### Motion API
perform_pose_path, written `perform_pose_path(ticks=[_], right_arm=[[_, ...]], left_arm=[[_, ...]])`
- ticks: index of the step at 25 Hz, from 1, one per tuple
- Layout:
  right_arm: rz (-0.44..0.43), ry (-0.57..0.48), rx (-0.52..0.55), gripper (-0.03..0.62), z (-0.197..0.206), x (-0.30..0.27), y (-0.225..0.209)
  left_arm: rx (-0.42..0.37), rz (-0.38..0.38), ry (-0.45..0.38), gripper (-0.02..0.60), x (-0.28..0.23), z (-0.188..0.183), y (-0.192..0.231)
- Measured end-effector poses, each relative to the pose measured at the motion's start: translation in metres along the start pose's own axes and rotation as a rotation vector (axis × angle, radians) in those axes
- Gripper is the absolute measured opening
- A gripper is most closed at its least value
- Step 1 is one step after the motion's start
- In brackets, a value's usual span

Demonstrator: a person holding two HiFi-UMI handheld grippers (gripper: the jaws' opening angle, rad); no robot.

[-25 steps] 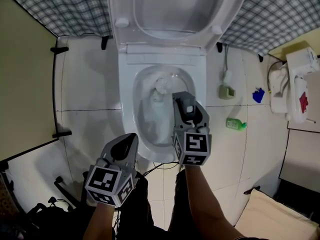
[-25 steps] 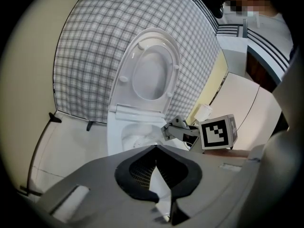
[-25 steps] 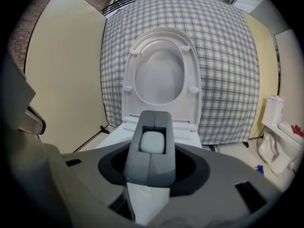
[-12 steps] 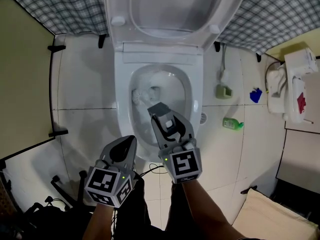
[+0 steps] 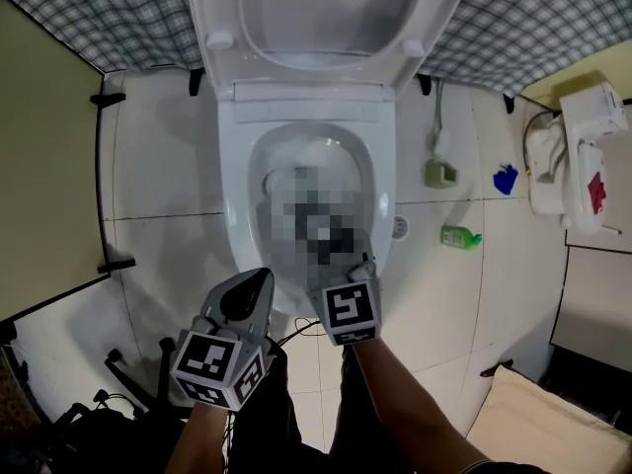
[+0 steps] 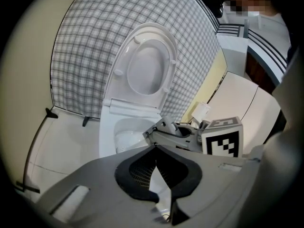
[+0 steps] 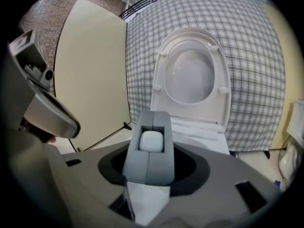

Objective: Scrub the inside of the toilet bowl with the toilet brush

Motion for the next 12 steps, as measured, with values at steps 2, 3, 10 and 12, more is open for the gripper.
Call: perform_pose_path(ticks=[2,3,10,12], right_arm=[[0.037,0.014,-0.039,0.194,0.011,-0.01,-0.008],[0.051,0.027,-0.06,0.195,0.018,-0.015,-0.013],[-0.009,0.043,-0.039,0.196,0.03,-0.003,-0.007],[-0.044,0.018,-0.019,0.196,0.02,0.017,0.004]], left_arm=[[0.002,0.007,-0.001,-0.008,-0.001,0.001,-0.005],[0.004,0.013,-0.002,-0.008,-0.002,0.001,-0.007],[0.001,0.009,-0.004,-0.008,0.001,0.005,-0.005],[0.005,-0.003,-0.003,-0.008,0.004,0.008,-0.002]])
Point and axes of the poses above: the fingertips, and each gripper's own axes: x backward along the fingers, y to its left, z out of its underside, the point moved 3 cm from there along x, backward along the fingers, and after that the axes turned 15 degrees about x, right-handed, at the moved point
